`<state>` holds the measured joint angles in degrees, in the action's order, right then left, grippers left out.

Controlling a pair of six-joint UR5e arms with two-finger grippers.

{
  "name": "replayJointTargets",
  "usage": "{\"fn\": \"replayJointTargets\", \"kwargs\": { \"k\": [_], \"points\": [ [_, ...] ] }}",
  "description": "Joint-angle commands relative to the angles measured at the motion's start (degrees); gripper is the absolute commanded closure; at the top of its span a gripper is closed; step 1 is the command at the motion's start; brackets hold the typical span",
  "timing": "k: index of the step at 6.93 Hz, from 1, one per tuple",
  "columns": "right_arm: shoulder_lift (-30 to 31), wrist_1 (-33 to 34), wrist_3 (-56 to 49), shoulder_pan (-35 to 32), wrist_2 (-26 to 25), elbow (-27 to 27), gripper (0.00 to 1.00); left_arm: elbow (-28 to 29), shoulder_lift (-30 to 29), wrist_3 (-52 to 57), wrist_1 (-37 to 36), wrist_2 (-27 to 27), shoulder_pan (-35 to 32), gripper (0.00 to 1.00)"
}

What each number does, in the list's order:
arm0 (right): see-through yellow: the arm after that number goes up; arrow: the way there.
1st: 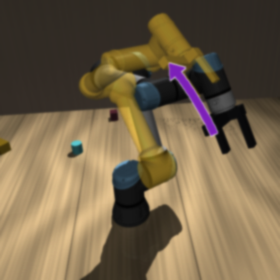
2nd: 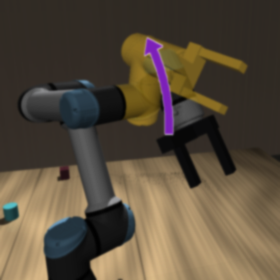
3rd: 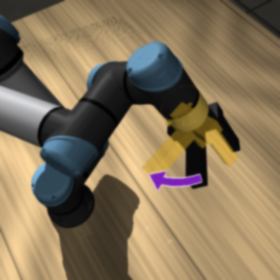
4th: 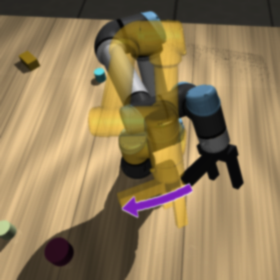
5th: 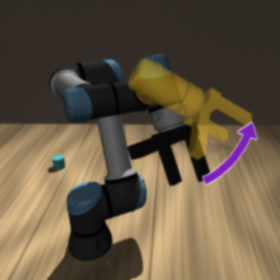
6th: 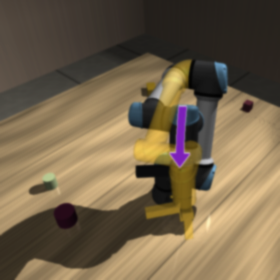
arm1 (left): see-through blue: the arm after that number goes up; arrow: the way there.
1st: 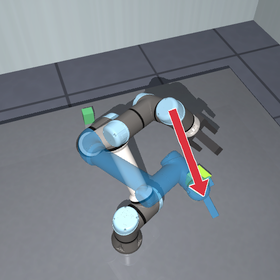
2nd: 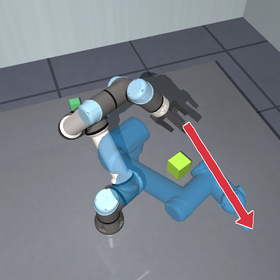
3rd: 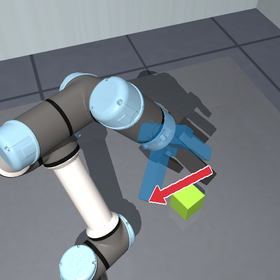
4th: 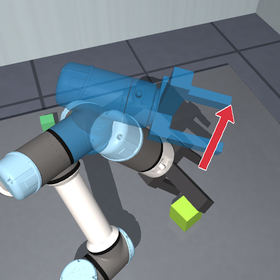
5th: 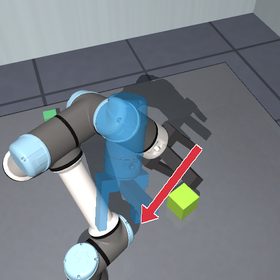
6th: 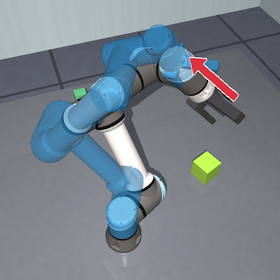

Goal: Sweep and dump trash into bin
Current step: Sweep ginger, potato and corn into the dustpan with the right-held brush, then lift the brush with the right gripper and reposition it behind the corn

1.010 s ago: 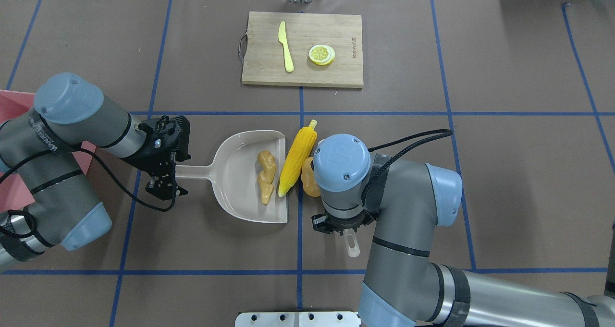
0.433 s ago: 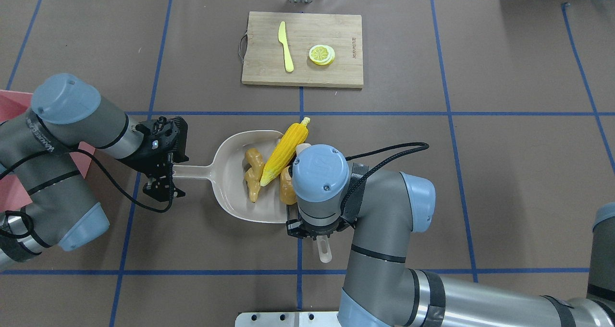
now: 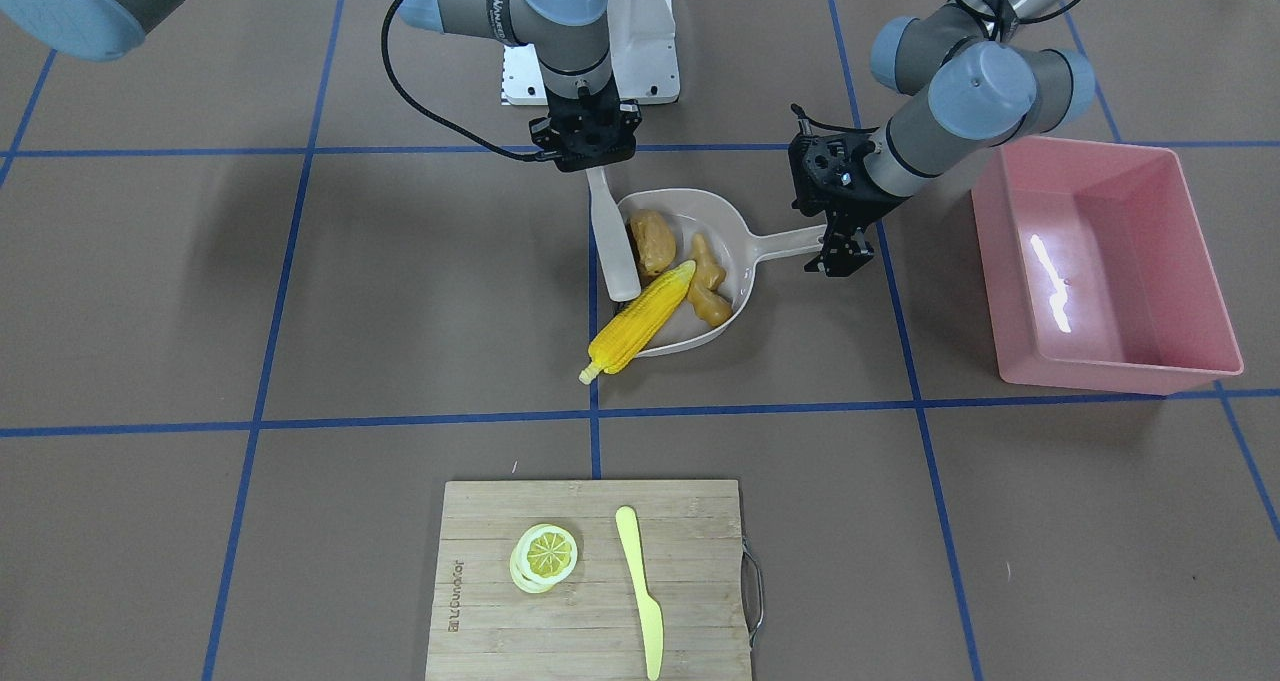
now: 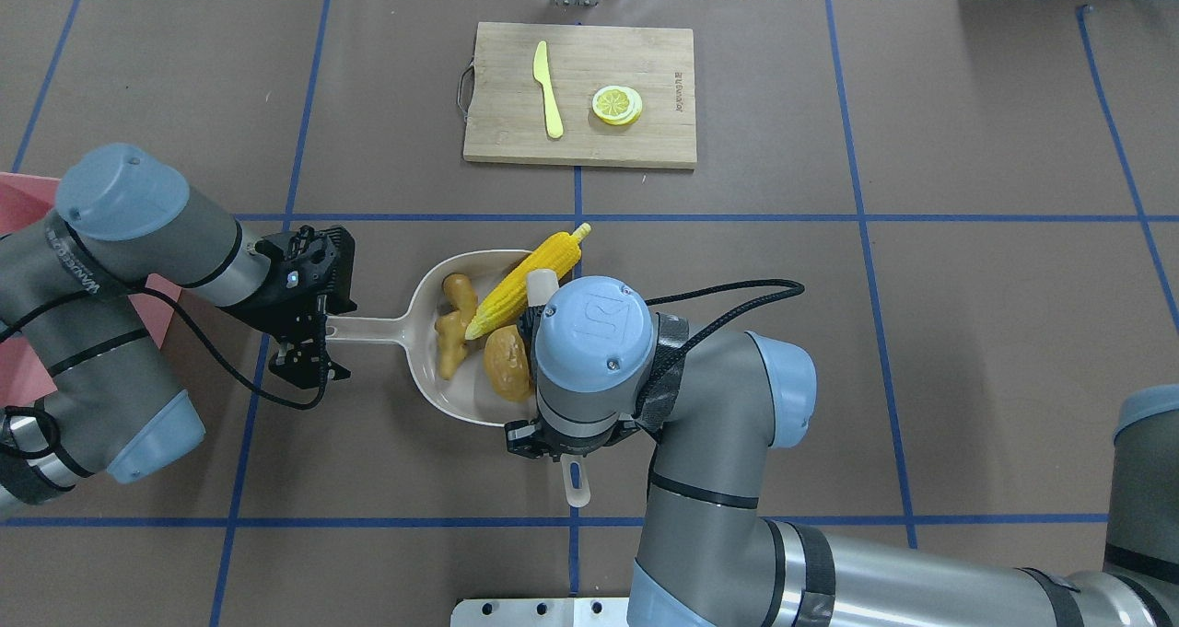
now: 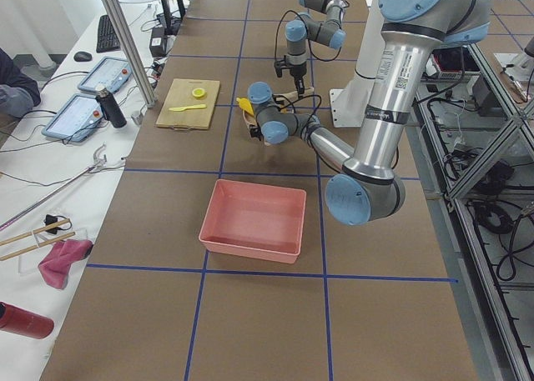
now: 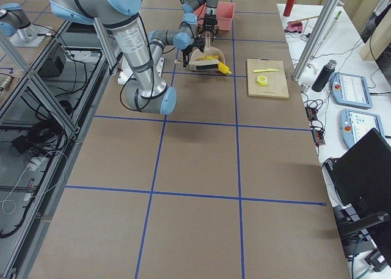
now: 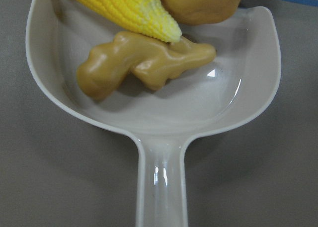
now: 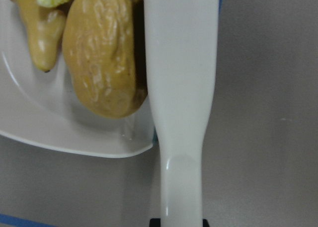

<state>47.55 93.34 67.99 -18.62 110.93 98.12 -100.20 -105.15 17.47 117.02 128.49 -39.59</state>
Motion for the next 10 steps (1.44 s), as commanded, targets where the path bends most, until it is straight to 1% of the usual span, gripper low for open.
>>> {"fn": "replayJointTargets", "kwargs": {
  "k": [1,3,4,5,6,7,8,9,10],
  "points": [
    [-0.43,-7.52,4.14,0.17,0.33,-1.26,1.0,0.61,2.23,-0.06,4.78,-0.17,-0.05,0.12],
    [-1.49,-11.5,10.63,0.08,3.13,-1.0,1.0,0.36,1.79,-0.24,4.1,-0.52,0.03,0.12],
    [-1.4,-11.34,11.63,-0.7,6.37,-0.39,1.0,0.18,1.7,-0.5,4.1,-0.26,-0.05,0.12],
    [-1.32,-8.12,11.2,-4.28,11.19,1.27,1.0,0.09,1.53,-0.68,4.01,-0.26,-0.05,0.16],
    [-0.79,0.35,7.28,-7.71,13.93,6.25,1.0,0.01,1.53,-0.77,3.92,-0.17,-0.14,0.26],
    [0.08,12.88,-1.81,-11.66,15.79,12.12,1.0,0.0,1.53,-0.86,3.83,-0.17,-0.14,0.35],
    [1.66,23.79,-10.16,-13.87,15.37,17.4,1.0,0.0,1.53,-0.77,3.83,-0.26,-0.14,0.38],
    [3.59,29.12,-15.99,-14.77,12.76,18.41,1.0,0.0,1.53,-0.77,3.83,-0.26,-0.14,0.41],
    [5.0,29.44,-20.75,-14.69,7.77,15.64,1.0,0.09,1.53,-0.68,3.83,-0.35,-0.14,0.41]
  ]
}}
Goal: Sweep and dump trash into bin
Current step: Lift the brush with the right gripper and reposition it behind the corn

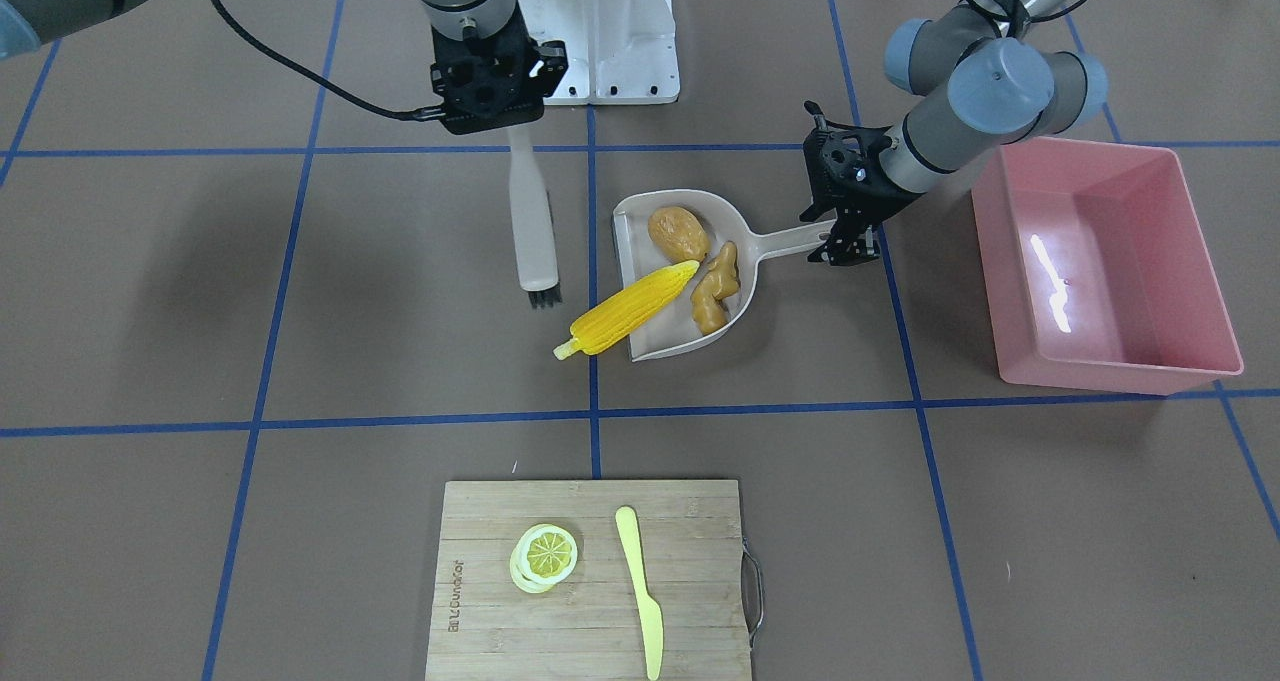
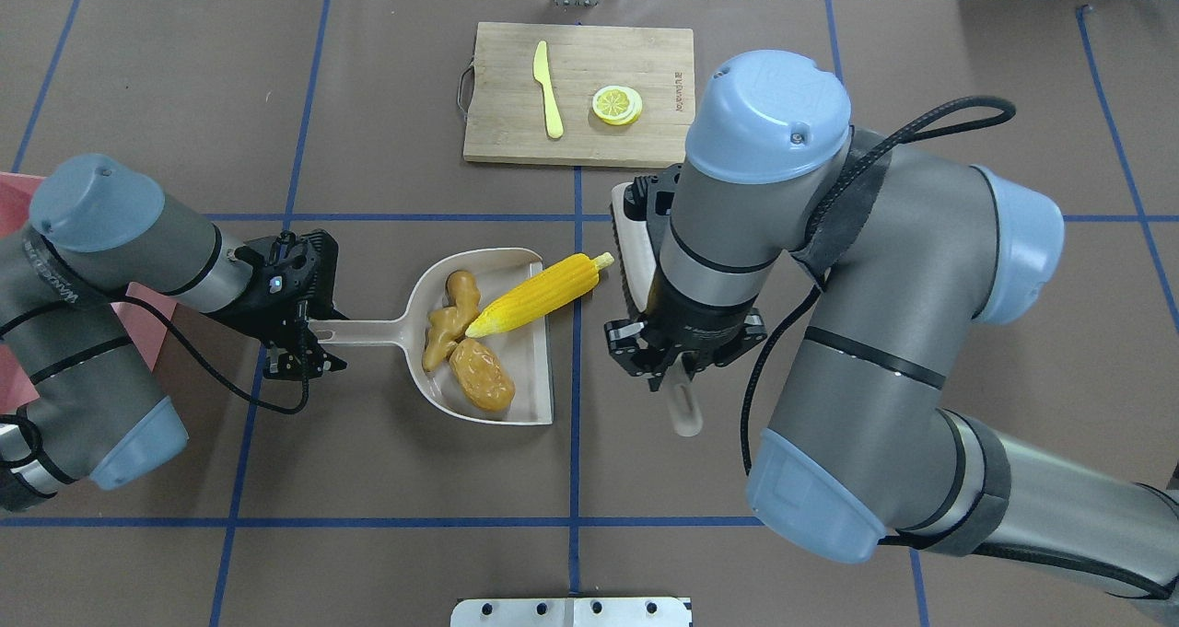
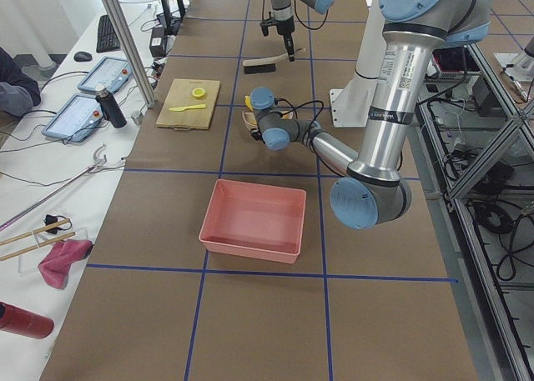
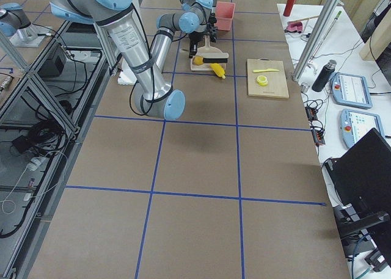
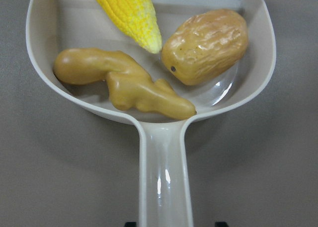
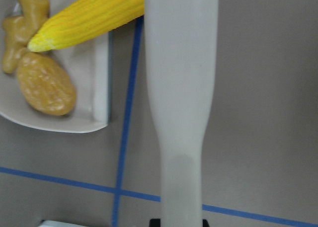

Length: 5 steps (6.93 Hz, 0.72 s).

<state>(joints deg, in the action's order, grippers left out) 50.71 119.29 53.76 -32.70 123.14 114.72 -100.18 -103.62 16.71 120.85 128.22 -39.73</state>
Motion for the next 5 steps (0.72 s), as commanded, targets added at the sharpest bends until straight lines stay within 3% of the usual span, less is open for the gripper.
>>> {"fn": "replayJointTargets", "kwargs": {
  "k": [1,2,3,5],
  "points": [
    [1.67,3.93,-11.0,-0.7,-10.49,-4.65,1.0,0.07,0.09,-0.01,-0.01,-0.07,0.0,0.39],
    [0.72,3.84,-14.17,-0.79,-12.9,-8.77,1.0,0.16,0.09,-0.02,-0.01,-0.25,0.0,0.29],
    [-2.08,3.41,-15.08,-0.7,-17.27,-14.56,1.0,0.16,0.09,0.07,-0.09,-0.42,0.0,0.13],
    [-5.69,3.23,-15.35,0.69,-21.78,-20.83,1.0,0.16,0.0,0.16,-0.44,-0.42,0.0,0.03]
  ]
}}
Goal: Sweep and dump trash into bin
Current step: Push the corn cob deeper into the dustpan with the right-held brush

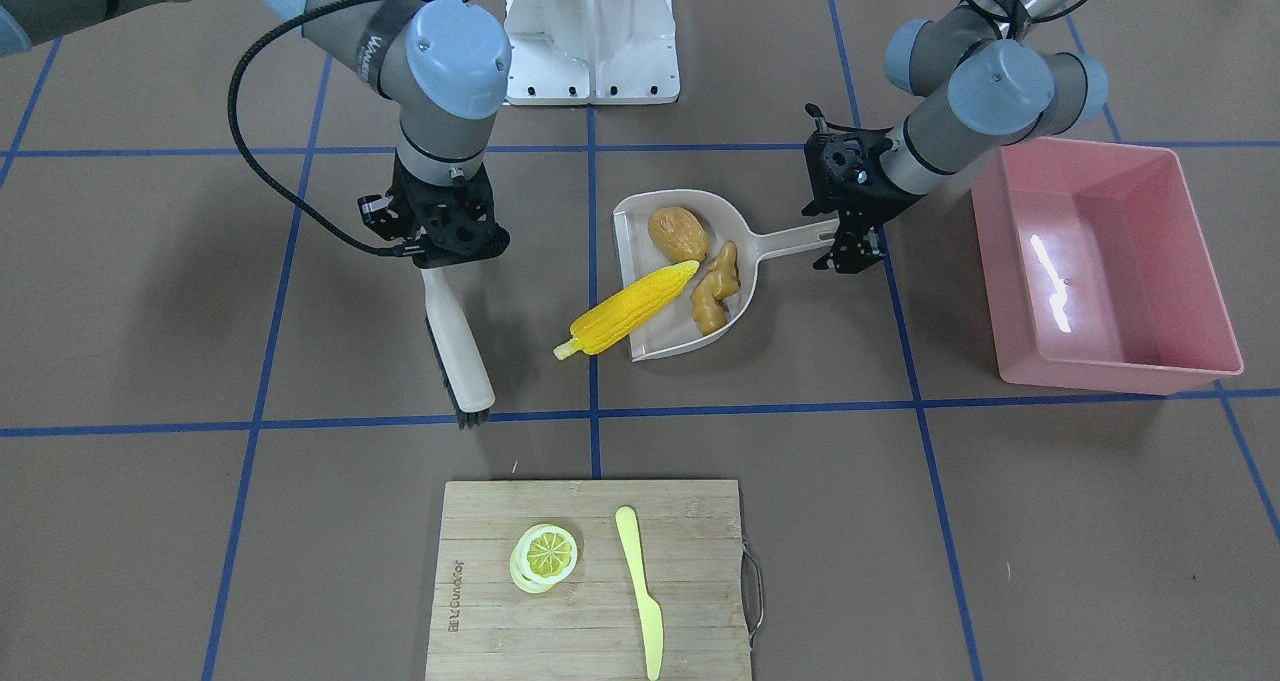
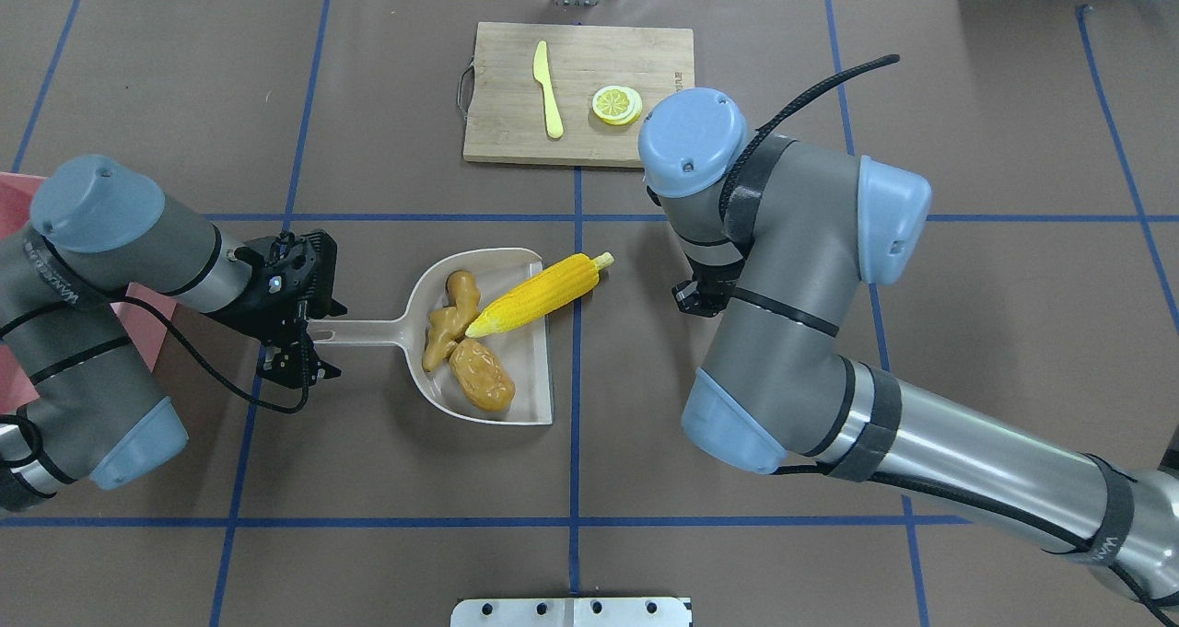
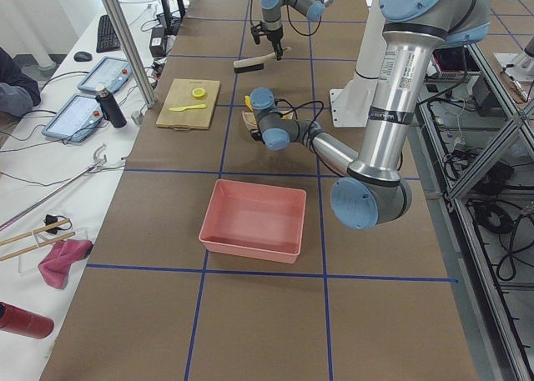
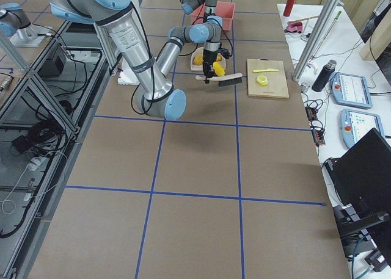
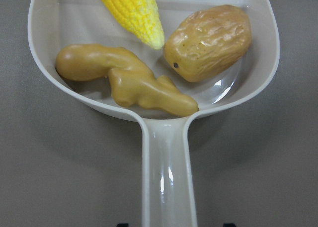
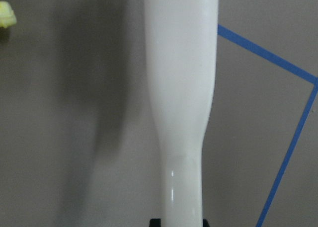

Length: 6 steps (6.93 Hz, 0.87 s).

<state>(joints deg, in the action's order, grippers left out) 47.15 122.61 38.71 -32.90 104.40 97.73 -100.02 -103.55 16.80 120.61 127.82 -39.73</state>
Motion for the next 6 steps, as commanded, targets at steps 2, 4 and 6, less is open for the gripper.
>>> {"fn": "replayJointTargets", "kwargs": {
  "k": [2,4,6],
  "points": [
    [-3.46,-4.37,0.83,4.14,-2.21,-7.19,1.0,0.0,-0.25,0.25,-0.55,-0.03,-0.09,0.02],
    [-4.69,-6.68,2.25,7.31,0.17,-8.08,1.0,-0.08,-0.08,0.16,-0.55,-0.03,-0.09,0.02],
    [-5.75,-9.04,6.17,8.73,3.51,-8.0,1.0,-0.26,0.19,0.16,-0.46,-0.03,-0.09,0.03]
  ]
}}
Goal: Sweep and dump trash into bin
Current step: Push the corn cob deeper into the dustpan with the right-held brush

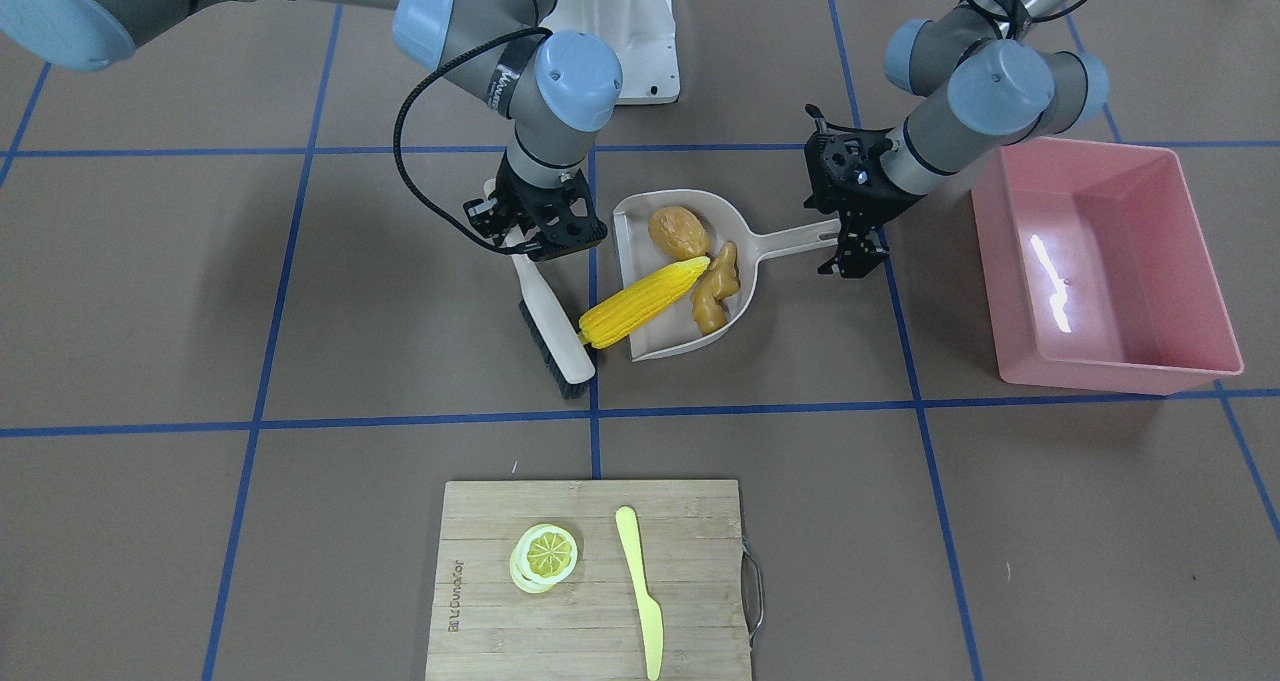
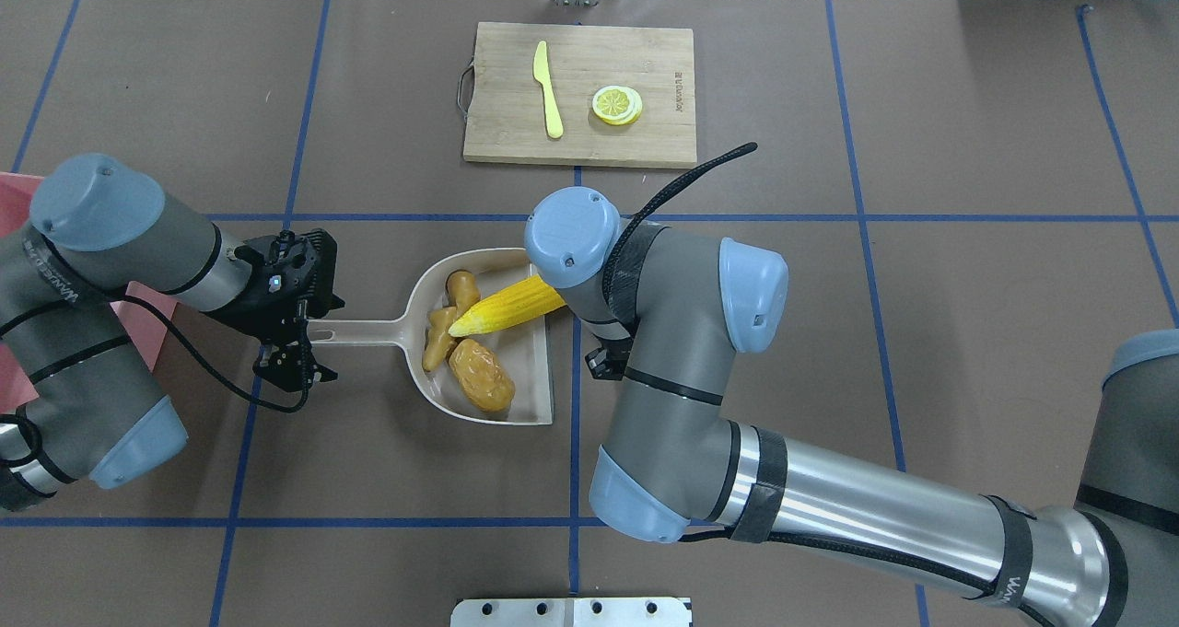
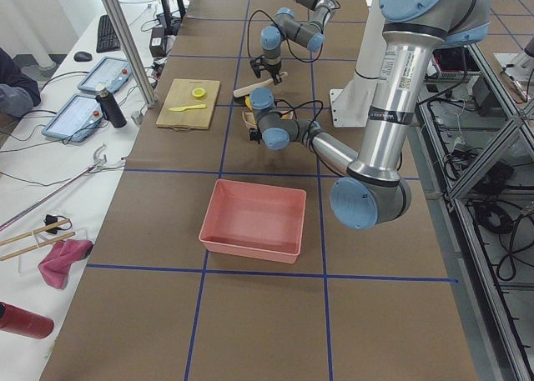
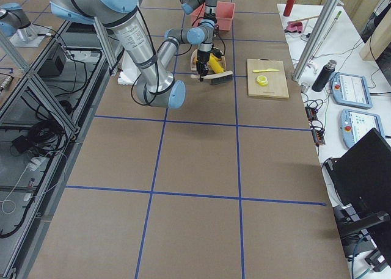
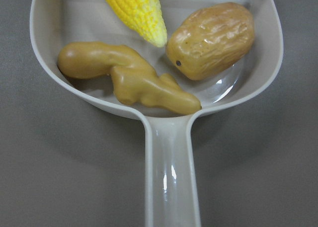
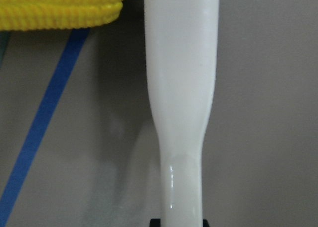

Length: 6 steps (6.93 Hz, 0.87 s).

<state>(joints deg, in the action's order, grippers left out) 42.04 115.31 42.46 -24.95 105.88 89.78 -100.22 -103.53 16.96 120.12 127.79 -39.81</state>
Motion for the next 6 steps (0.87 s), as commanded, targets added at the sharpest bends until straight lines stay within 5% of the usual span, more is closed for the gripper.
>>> {"fn": "replayJointTargets", "kwargs": {
  "k": [1,6],
  "points": [
    [-0.65,-6.2,5.5,1.13,4.14,-0.04,1.0,-0.06,0.17,-0.09,0.03,0.0,0.0,0.09],
    [-2.58,-10.54,10.44,0.96,7.06,2.5,1.0,0.03,0.26,-0.09,0.03,0.0,0.0,0.64]
  ]
}}
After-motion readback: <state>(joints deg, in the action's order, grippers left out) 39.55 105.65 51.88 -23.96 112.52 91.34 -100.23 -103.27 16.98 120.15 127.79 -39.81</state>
